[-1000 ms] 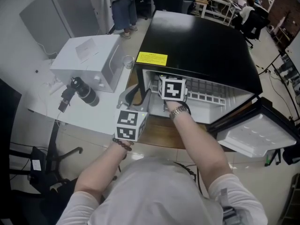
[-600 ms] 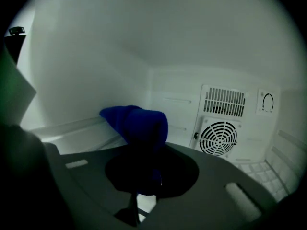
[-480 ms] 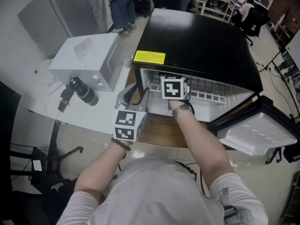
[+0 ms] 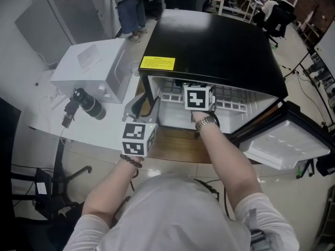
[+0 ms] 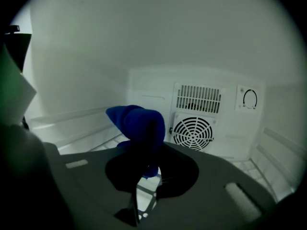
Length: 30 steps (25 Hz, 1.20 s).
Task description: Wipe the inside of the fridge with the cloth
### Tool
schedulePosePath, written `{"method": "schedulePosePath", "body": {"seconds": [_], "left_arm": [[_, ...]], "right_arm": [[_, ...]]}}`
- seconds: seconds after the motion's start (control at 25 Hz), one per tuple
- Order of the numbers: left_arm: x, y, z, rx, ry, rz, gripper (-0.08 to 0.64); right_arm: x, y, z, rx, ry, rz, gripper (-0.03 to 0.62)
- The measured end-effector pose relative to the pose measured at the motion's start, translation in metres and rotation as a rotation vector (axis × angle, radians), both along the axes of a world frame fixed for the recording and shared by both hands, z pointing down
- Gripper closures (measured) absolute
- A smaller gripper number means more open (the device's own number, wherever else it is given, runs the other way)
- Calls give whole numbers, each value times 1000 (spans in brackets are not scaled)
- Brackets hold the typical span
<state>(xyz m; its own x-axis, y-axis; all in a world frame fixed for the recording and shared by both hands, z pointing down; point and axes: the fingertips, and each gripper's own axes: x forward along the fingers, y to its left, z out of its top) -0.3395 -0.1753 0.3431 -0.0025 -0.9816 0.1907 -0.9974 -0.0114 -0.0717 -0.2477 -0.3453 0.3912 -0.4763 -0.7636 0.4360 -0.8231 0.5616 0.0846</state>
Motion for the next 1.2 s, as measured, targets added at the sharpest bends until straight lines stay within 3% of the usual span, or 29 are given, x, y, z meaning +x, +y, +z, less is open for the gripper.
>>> {"method": "schedulePosePath", "body": {"seconds": [1.2], "left_arm": [[-1, 0, 3, 0, 13, -44, 407]], "right_arm": [[134, -36, 3, -12, 12, 202, 552]]}}
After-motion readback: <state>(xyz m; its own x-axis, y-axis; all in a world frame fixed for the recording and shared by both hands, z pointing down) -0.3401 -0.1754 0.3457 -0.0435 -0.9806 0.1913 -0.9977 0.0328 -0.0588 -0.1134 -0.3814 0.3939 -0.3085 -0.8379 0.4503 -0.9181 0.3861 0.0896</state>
